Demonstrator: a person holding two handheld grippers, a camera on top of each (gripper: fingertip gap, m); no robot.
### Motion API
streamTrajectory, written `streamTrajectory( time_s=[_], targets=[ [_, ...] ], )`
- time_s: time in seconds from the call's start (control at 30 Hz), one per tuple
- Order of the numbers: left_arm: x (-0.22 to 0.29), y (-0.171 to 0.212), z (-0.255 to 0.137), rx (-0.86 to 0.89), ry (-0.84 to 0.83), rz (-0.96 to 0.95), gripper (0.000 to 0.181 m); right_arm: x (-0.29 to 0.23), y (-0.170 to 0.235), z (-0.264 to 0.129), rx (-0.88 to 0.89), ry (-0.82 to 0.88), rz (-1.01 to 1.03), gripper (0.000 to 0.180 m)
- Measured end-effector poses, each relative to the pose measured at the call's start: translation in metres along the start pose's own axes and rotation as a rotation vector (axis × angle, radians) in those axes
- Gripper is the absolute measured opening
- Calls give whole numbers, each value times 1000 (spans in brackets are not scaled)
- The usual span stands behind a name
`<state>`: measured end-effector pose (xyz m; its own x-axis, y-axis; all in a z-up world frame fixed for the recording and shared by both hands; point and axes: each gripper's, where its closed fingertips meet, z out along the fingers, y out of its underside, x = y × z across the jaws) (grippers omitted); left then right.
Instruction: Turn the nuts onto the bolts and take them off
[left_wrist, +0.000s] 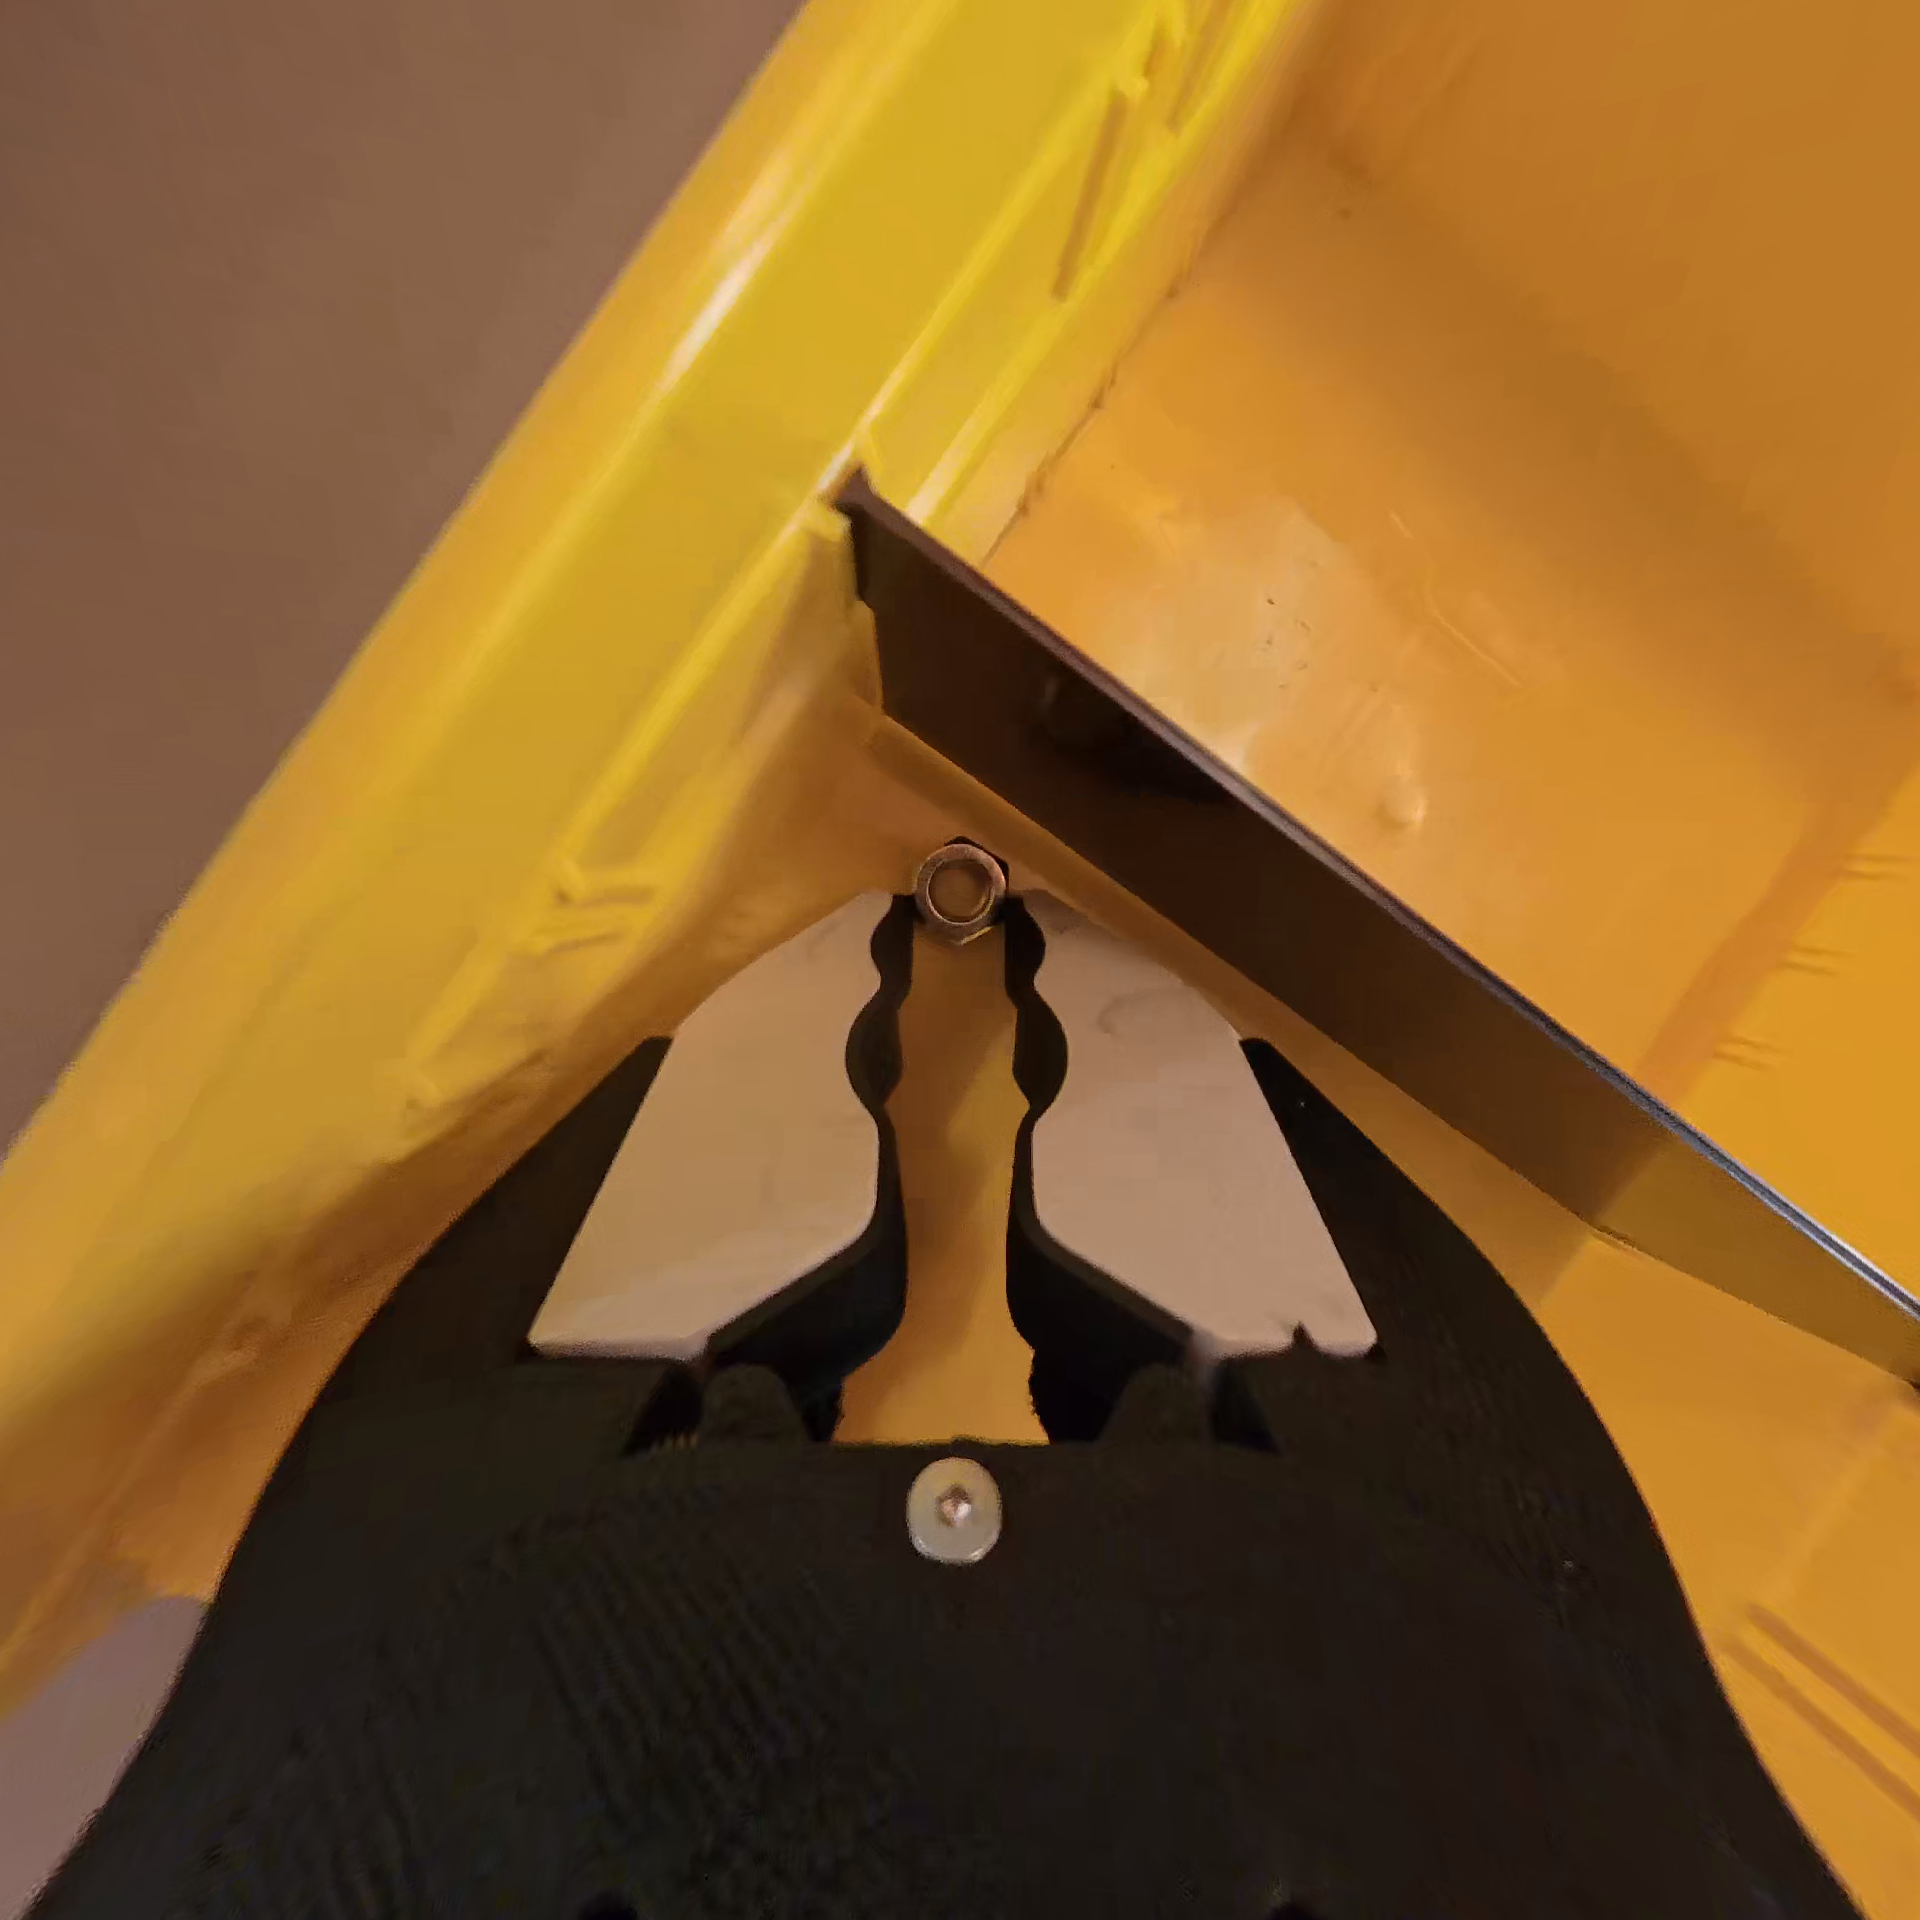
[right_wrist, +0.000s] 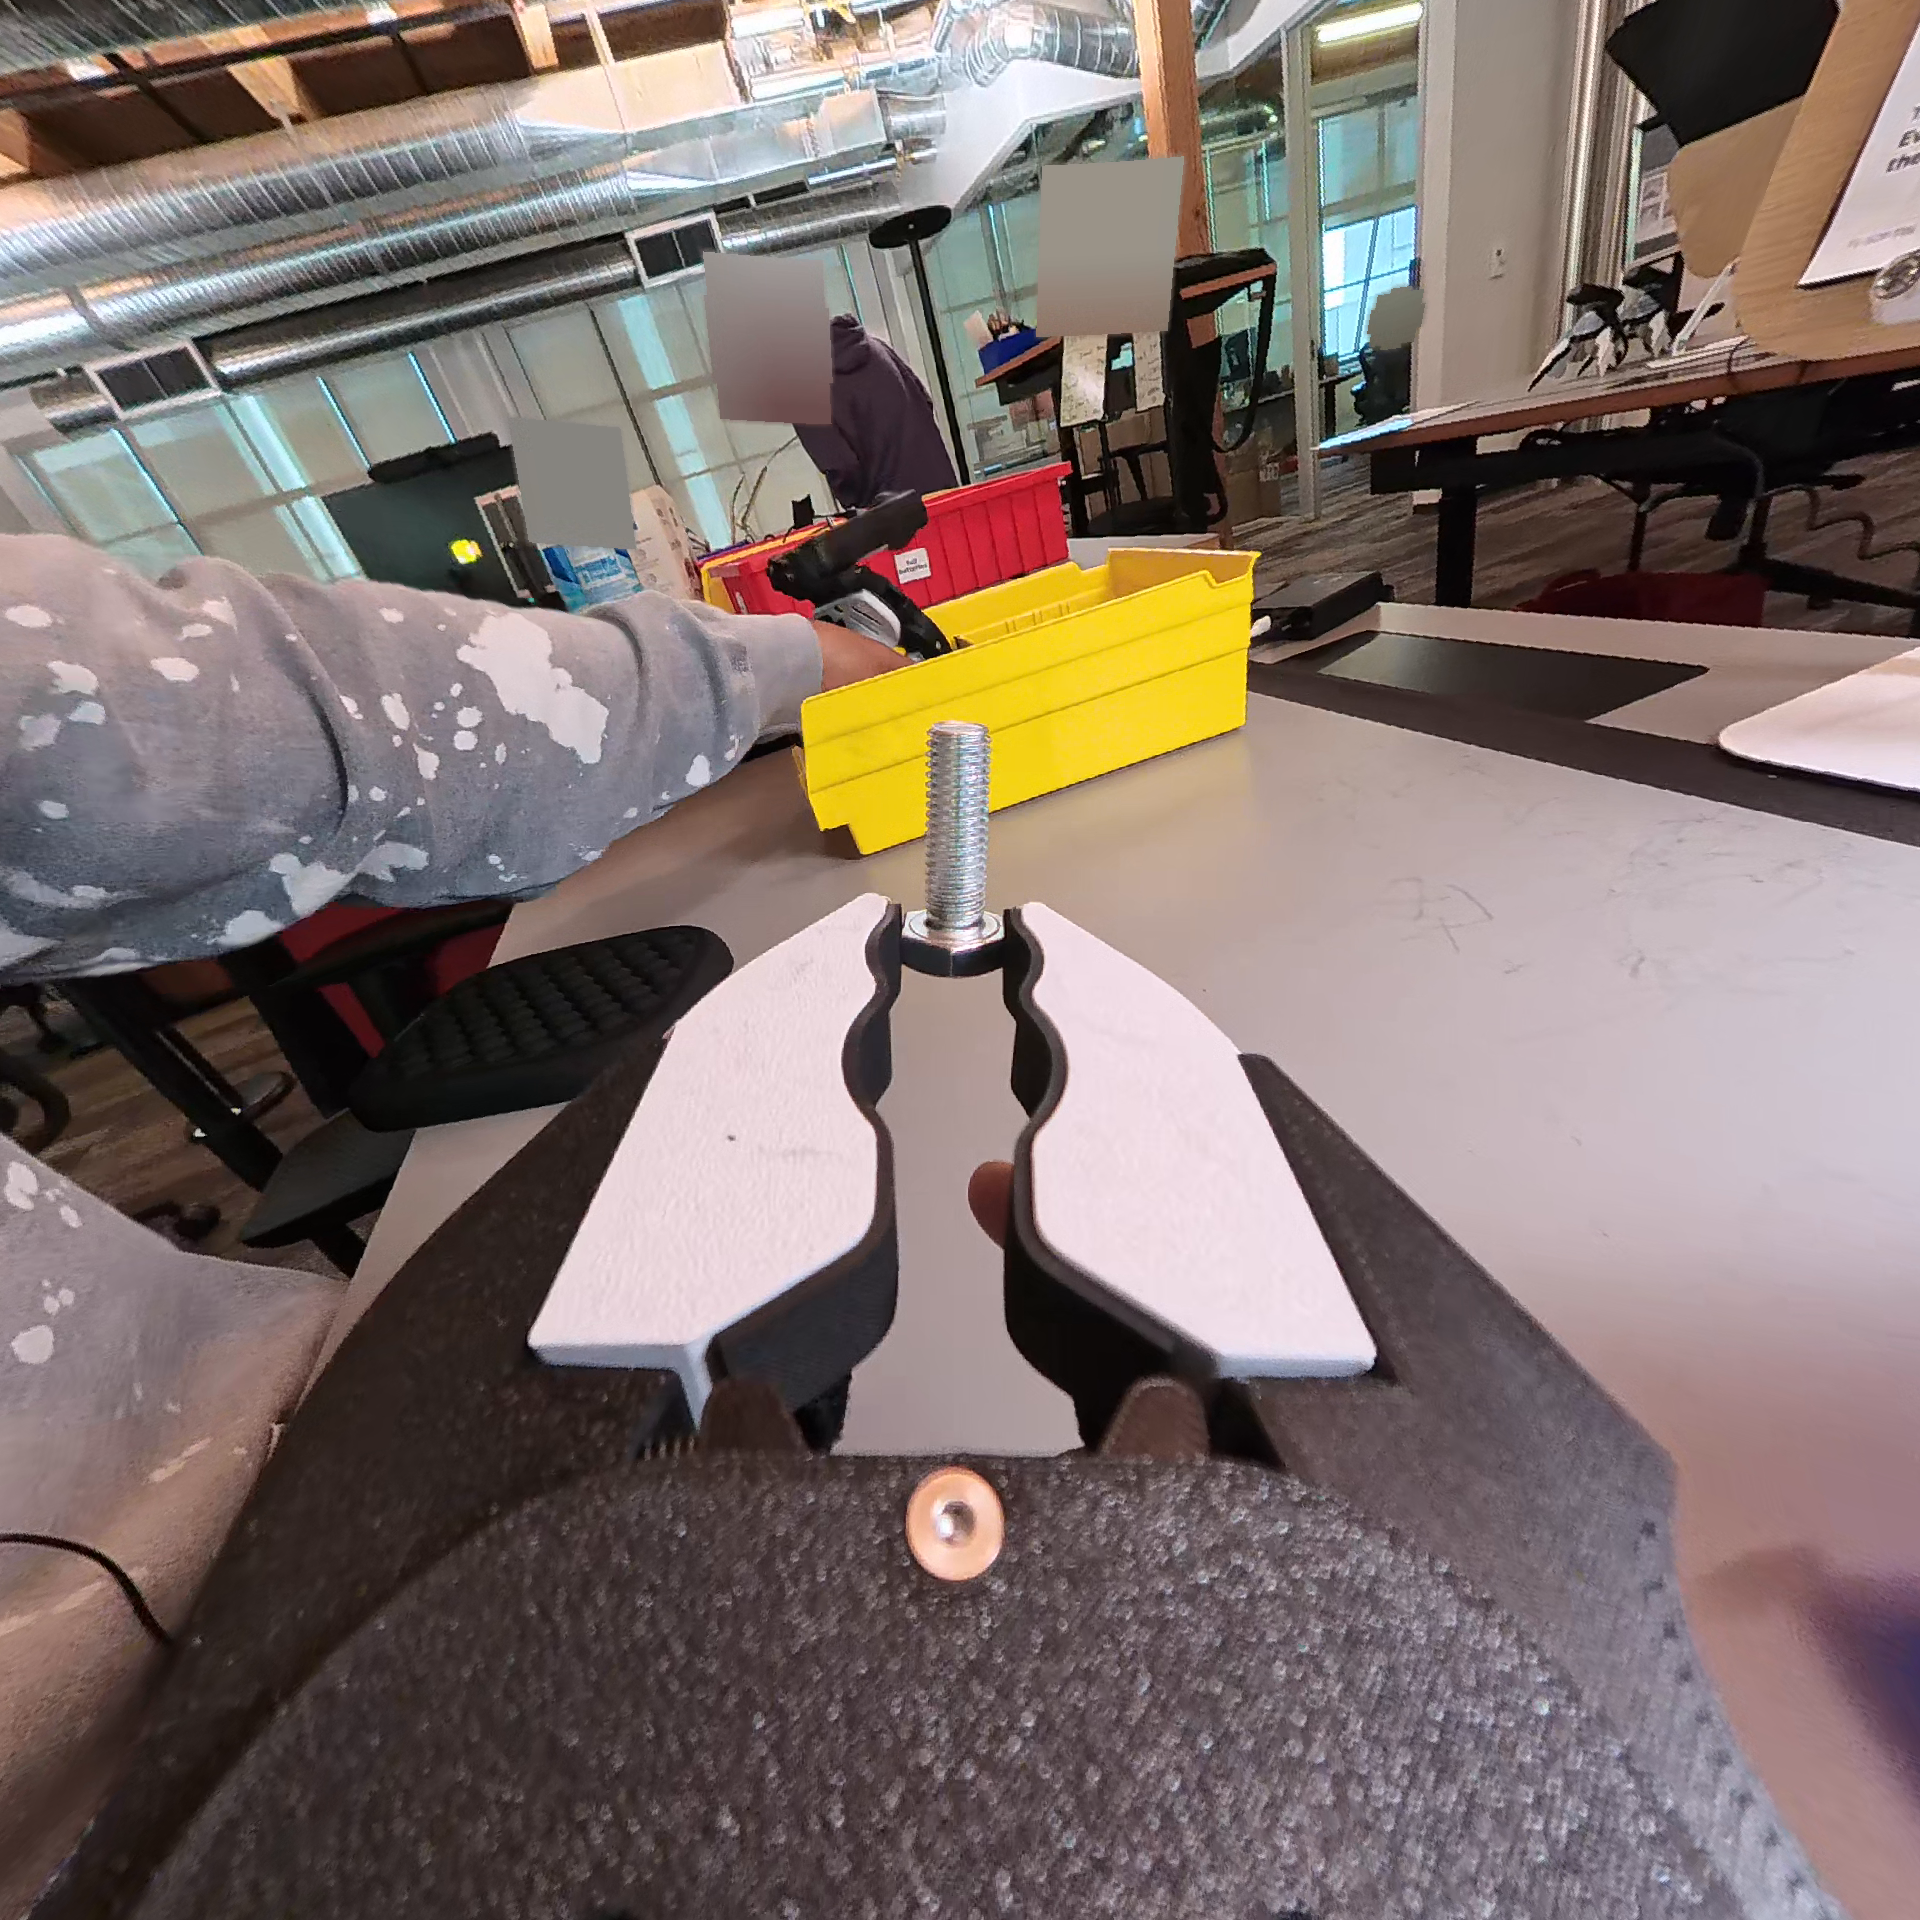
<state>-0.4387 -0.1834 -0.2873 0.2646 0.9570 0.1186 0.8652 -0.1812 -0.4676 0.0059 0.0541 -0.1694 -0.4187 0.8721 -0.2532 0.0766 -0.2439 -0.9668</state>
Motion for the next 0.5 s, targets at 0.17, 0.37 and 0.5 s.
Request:
streamTrajectory(
  time_s=[0.17, 0.37, 0.5],
  targets=[
    [21, -5, -29, 74, 89, 179, 18, -1, 1, 1, -6, -1, -6, 18],
    [47, 14, -78, 192, 220, 390, 18, 2, 3, 1, -10, 12, -12, 18],
    [59, 46, -101, 279, 196, 512, 18, 4, 7, 2, -28, 29, -23, 18]
  ],
)
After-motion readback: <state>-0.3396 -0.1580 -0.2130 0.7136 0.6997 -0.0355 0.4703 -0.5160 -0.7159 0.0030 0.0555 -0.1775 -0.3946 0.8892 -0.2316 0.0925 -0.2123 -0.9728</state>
